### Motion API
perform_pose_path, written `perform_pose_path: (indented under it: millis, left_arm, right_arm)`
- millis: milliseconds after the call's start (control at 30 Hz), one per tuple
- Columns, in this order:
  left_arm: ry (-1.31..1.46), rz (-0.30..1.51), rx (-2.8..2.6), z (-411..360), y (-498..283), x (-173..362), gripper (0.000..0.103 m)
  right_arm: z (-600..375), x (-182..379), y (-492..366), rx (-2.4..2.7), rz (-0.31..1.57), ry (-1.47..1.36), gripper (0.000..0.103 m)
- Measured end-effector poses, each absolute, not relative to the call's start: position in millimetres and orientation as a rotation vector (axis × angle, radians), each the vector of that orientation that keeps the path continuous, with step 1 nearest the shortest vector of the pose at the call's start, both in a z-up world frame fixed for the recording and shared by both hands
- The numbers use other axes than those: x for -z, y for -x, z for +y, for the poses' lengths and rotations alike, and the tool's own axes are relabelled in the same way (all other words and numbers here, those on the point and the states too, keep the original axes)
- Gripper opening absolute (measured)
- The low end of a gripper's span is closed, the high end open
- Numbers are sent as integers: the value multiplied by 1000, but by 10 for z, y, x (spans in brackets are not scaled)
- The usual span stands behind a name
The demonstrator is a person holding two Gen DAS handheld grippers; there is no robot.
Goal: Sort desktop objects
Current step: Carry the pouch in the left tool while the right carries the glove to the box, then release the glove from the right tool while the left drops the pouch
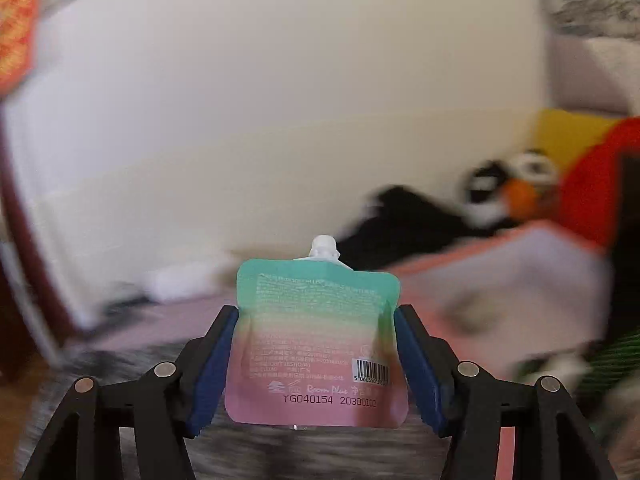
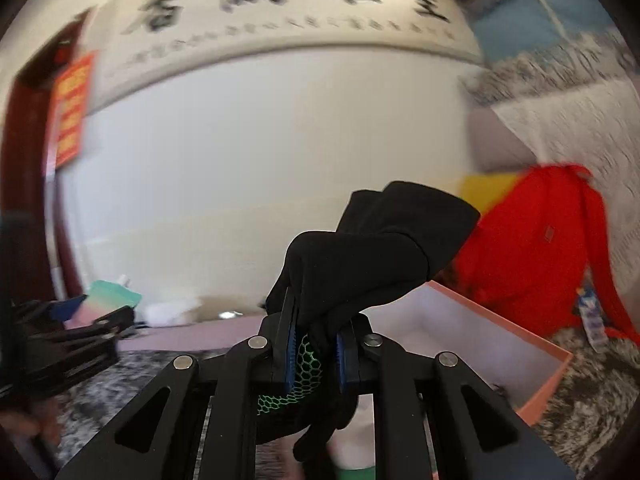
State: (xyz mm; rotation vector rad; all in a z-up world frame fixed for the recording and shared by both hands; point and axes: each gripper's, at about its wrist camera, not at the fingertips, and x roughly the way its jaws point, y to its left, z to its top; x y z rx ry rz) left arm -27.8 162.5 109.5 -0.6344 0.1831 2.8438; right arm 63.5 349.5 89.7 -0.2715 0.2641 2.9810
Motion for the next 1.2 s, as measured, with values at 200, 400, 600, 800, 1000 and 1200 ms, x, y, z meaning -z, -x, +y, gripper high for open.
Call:
perform_pose_path:
  millis: [200,400,600,800,1000,1200]
  left_arm:
    - [709,82,-2733,2337,105,-1046,66]
    - [686,118,-2717,2712,151,-816,66]
    - [742,53,-2674,2796,294,-703,67]
    - [798,36,-2642,2833,342,-624,76]
    - [702,143,-2690,2945,154,-712,90]
    - [674,191,-2681,3026,48,-746,90]
  right_arm:
    - [4459,-663,-341,-2875,574,454,16]
    - [4704,-569,-283,-2830,725,498,16]
    - [4636,-540,-266,-2798,701,508,21]
    - [4738,-410,-212,-2664,893,509,102]
    - [4738,-542,-458,-2623,876,326,103]
    - [4753,-565,-489,-2602,905,295,103]
